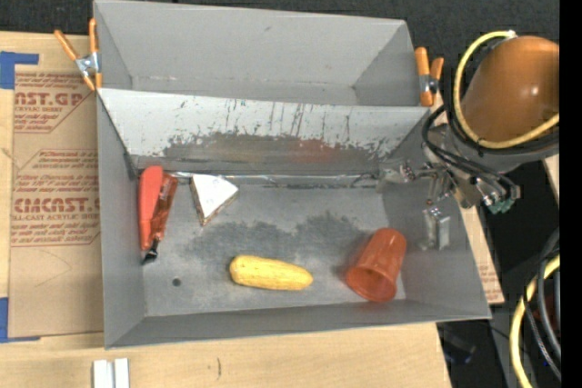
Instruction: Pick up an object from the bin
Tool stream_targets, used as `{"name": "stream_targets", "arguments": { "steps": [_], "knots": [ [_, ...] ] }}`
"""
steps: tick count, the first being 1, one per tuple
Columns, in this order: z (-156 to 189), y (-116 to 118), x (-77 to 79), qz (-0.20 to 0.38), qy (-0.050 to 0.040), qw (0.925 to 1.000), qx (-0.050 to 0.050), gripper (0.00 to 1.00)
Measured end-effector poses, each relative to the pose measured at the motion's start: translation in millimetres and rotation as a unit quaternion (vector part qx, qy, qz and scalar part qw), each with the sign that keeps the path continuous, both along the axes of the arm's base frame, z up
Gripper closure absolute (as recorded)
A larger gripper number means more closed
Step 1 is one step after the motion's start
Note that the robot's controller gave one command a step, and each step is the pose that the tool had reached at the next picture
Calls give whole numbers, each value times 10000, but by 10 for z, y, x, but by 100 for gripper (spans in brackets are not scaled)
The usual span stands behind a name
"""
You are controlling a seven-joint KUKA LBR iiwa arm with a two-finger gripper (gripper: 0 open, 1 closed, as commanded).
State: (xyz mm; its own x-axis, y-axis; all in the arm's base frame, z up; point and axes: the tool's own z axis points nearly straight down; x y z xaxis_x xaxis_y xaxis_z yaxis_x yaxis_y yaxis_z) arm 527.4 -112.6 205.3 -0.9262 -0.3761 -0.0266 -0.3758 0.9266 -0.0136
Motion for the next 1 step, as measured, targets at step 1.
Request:
{"name": "stream_targets", "arguments": {
  "steps": [1],
  "knots": [
    [-522, 573, -341, 79, -2, 10000, 5, 100]
  ]
}}
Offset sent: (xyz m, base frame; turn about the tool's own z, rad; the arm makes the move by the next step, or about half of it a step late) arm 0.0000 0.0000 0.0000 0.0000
